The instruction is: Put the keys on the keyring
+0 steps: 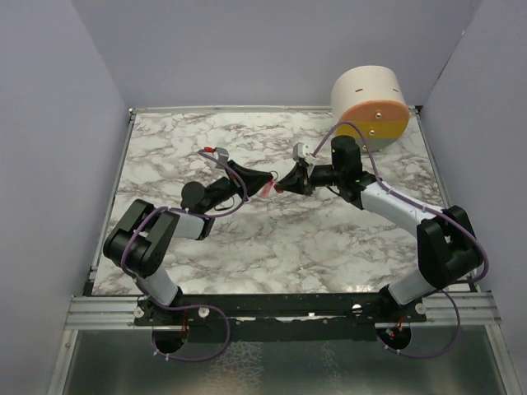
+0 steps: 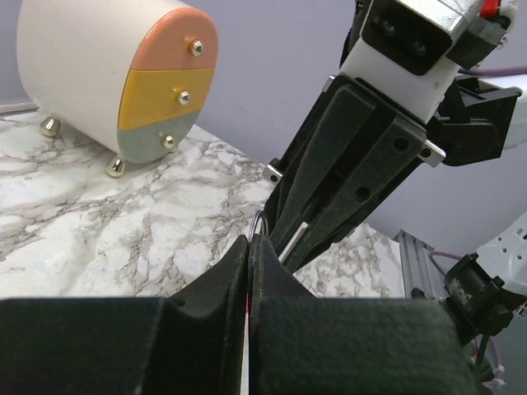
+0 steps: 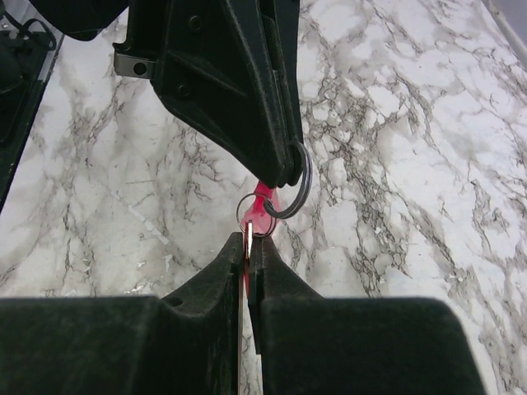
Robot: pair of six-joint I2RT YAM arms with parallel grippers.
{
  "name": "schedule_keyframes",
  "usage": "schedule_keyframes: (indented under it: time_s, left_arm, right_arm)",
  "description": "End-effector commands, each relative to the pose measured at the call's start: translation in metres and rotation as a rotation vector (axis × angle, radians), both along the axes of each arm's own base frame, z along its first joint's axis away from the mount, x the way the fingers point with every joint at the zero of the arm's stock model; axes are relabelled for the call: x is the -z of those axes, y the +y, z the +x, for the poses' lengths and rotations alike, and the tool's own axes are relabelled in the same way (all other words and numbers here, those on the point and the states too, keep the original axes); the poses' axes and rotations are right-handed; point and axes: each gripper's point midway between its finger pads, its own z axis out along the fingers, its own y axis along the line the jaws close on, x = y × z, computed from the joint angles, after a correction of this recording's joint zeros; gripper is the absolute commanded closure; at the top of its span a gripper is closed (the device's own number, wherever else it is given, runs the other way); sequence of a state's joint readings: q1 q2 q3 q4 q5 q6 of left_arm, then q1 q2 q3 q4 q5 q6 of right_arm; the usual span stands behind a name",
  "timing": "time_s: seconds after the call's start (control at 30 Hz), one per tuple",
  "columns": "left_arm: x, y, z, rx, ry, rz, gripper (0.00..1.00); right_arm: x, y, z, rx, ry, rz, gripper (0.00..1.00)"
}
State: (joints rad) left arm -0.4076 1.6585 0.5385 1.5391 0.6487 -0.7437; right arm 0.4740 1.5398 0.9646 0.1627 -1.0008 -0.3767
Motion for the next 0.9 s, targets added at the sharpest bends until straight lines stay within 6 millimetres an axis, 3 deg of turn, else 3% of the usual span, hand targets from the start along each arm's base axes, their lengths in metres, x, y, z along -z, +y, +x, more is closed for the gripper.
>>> schedule_keyframes:
  time_s: [0.0,0.33,0.4,0.5,0.57,0.73,0.87]
  left_arm:
    - [-0.071,0.008,-0.009,-0.042,-0.242,-0.153,1.00]
    - [-0.074,0.006,-0.010,-0.047,-0.254,-0.160,1.00]
    - [-0.077,0.009,-0.011,-0.057,-0.263,-0.164,1.00]
    - [-0.084,0.013,-0.011,-0.069,-0.274,-0.175,1.00]
    - [-0.087,0.015,-0.011,-0.072,-0.280,-0.181,1.00]
    - [-0.094,0.022,-0.015,-0.082,-0.295,-0.188,1.00]
    - [-0.095,0.023,-0.021,-0.064,-0.299,-0.183,1.00]
  right_arm:
    - [-0.003,0.006,0.000,-0.025,0.030,0.015,0.99]
    - [-0.009,0.006,0.003,0.039,0.043,0.031,0.95]
    - [-0.007,0.003,0.002,0.064,0.054,0.030,0.87]
    - [-0.007,-0.002,-0.005,0.083,0.038,0.047,0.49]
    - [-0.011,-0.006,-0.007,0.110,0.029,0.074,0.40]
    - [-0.015,-0.021,0.003,0.296,0.084,0.112,0.38]
    - [-0.030,-0.031,0.009,0.411,0.137,0.189,0.47]
